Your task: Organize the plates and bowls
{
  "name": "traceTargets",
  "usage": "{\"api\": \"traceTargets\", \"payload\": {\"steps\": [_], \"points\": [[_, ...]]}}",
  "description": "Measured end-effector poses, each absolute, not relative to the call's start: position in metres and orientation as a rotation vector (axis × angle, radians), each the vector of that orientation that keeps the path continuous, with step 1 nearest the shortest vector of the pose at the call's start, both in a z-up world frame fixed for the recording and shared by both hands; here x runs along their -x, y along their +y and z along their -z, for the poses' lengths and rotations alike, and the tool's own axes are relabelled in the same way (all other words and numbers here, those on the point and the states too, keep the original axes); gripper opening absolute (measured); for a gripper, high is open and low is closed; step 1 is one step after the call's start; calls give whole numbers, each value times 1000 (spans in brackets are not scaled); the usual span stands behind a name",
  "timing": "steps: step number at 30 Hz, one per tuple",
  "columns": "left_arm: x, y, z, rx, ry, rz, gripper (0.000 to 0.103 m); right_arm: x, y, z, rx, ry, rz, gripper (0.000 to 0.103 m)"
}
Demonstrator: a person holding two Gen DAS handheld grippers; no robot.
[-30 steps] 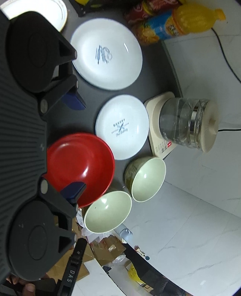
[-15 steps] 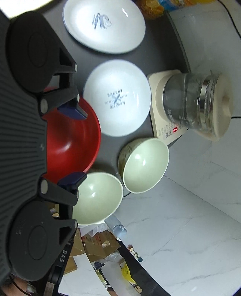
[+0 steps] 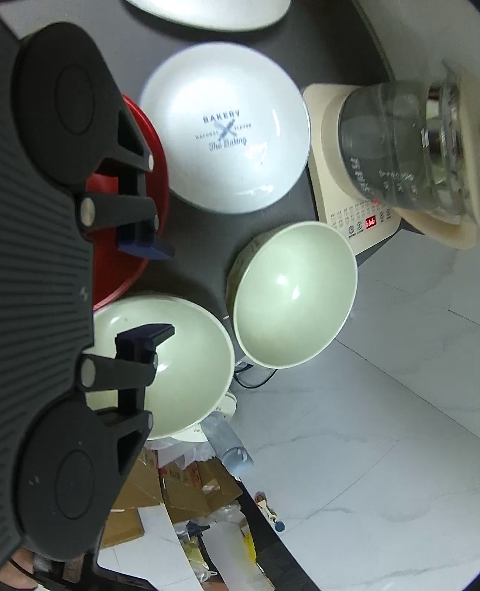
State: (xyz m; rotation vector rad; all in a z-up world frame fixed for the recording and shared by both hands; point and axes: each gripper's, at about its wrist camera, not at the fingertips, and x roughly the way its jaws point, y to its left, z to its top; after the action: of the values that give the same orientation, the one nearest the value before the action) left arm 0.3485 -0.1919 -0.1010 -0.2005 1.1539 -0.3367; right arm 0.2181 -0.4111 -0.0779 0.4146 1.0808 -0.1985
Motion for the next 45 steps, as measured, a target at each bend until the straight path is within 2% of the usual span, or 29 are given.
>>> {"api": "traceTargets", "payload": {"steps": [3,13,17,20,27,45], "points": [[-359,-194,111,220,1184,318,26,-224,-416,82,-427,1091,171,32],[-378,-203,131,260,1246,315,16,-230,-426,96,-489,1114,143,25],[-380,-206,137,258,1264,317,12,-232,-426,99,-504,1113,121,16],[-380,-211,145,240,1282,321,8,-234,-424,100,-493,1109,123,15],[-377,-211,151,212,1277,338,5,-234,-424,96,-488,1098,134,13],[-347,-182,86,205,1108,377,5,-227,-388,27,-392,964,100,14]]}}
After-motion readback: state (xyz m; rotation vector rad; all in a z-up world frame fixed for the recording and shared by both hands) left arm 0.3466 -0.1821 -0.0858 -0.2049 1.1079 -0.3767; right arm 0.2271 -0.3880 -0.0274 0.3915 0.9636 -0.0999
